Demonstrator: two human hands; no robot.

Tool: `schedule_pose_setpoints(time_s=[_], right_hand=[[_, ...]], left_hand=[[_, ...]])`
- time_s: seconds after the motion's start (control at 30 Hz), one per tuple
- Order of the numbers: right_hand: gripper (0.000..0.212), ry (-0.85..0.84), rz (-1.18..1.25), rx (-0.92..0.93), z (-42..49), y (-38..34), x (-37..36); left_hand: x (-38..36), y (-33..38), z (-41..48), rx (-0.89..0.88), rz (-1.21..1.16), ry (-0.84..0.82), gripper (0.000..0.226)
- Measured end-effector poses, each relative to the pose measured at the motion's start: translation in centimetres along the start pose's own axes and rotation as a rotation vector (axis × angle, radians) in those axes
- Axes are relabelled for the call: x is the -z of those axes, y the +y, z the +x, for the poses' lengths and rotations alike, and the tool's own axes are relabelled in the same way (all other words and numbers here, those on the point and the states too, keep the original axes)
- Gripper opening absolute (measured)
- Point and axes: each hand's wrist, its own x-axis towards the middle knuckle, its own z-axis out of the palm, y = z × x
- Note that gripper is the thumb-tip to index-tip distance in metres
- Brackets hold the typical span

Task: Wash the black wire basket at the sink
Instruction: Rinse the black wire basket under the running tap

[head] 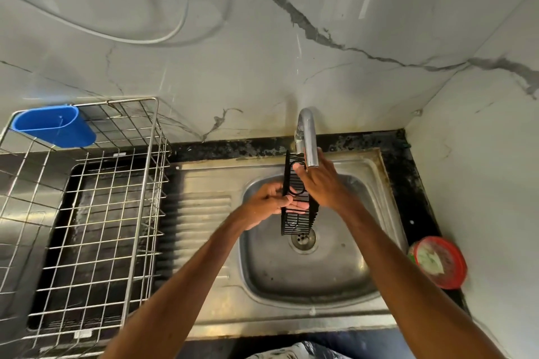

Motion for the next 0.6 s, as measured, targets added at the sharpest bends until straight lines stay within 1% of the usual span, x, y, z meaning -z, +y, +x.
schedule_pose_setpoints(time_s=[0.07,0.1,0.13,0.2,0.3,0.4,0.47,0.5,0.57,0.6], right_hand=[[0.075,0.062,-0.004,0.009,-0.8,-1.2,-0.7],[0.082,0.074,0.036,0.018,-2.0,-2.2,-1.4],[0.086,0.13,0.096,-0.001,-3.7,-3.4,-2.1],[0.089,0.208,0.203,-0.012,-7.5,-5.3,-3.5],[0.092,0.228,0.206,-0.004,-10.5,-5.9,-5.3],[0.09,0.291,0.183,-0.082,-8.8,-5.6,-4.8],[0.09,0.279,0.179,-0.077,-6.2,-5.1,-2.9],[0.084,0.247,0.184,-0.05,-4.9,-4.7,-1.8],[0.06,0.173,0.134,0.07,-2.1,-3.2,-1.1],[0.056,0.15,0.115,0.072,-0.7,-2.3,-0.9]], left_hand=[[-0.1,-0.3,0.3,-0.018,-0.008,0.051,0.026],[-0.1,-0.4,0.5,-0.027,-0.019,0.078,0.025],[0.0,-0.5,0.7,-0.032,-0.035,0.094,0.022],[-0.1,-0.5,0.6,-0.045,-0.077,0.114,0.016],[-0.8,-0.4,0.3,-0.066,-0.09,0.129,0.018],[-1.3,-0.6,0.4,-0.076,-0.11,0.144,0.016],[-1.2,-0.7,0.5,-0.065,-0.126,0.14,0.015],[-1.1,-0.8,0.4,-0.062,-0.133,0.13,0.015],[-1.1,-0.8,0.1,-0.07,-0.143,0.095,0.017],[-1.1,-0.7,-0.1,-0.07,-0.153,0.079,0.02]])
